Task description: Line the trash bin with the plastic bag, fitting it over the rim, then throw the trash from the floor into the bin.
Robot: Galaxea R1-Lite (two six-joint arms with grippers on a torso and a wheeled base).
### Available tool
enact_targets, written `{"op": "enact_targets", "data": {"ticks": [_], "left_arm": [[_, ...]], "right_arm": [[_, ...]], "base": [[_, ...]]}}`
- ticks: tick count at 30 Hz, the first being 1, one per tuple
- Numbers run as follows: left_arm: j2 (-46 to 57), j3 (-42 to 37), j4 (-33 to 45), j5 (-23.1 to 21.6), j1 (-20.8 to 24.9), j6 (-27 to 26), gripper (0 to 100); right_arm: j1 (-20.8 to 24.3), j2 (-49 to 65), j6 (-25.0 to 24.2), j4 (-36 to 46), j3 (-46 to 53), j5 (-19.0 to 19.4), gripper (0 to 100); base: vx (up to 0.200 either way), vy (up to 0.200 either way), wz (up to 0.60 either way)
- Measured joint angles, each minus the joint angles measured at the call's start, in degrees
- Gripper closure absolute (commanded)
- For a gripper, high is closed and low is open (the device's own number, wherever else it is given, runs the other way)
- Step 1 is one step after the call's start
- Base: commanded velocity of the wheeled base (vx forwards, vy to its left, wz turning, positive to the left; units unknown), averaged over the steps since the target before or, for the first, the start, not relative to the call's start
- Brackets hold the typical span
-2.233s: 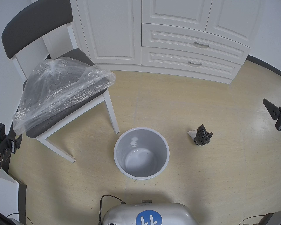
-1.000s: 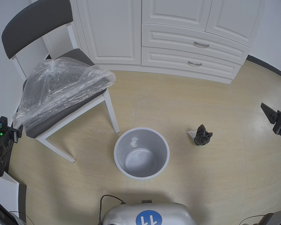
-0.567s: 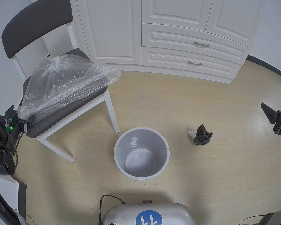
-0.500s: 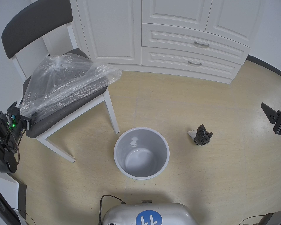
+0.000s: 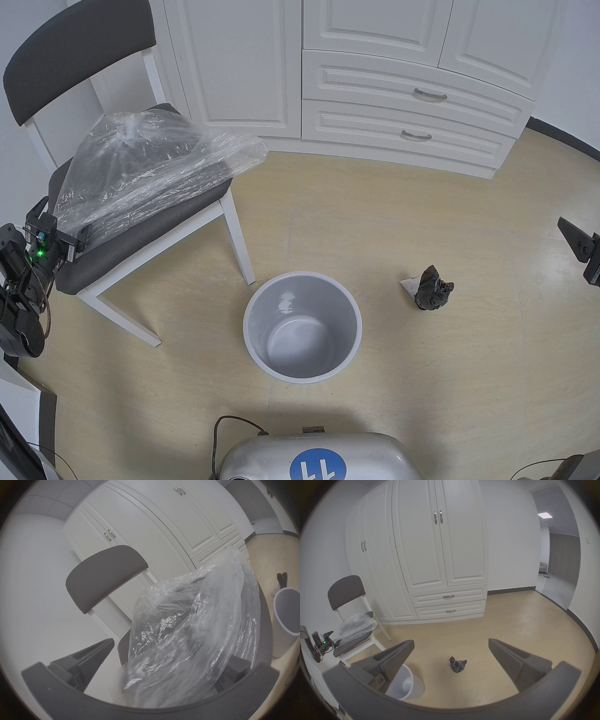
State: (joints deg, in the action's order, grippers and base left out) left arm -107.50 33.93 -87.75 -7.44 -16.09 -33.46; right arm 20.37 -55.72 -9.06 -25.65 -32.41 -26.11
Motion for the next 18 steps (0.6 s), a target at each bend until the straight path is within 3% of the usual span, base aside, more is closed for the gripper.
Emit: {"op": "enact_targets", "data": {"ticks": [18], "left_arm": [[6.0,-6.5,0.0,0.5,-0.1,-4.9,0]], "right_arm": [[0.7,0.4,0.1,0.1,0.0,0.0,0]], "base": [[0.000,0.000,0.00]]}}
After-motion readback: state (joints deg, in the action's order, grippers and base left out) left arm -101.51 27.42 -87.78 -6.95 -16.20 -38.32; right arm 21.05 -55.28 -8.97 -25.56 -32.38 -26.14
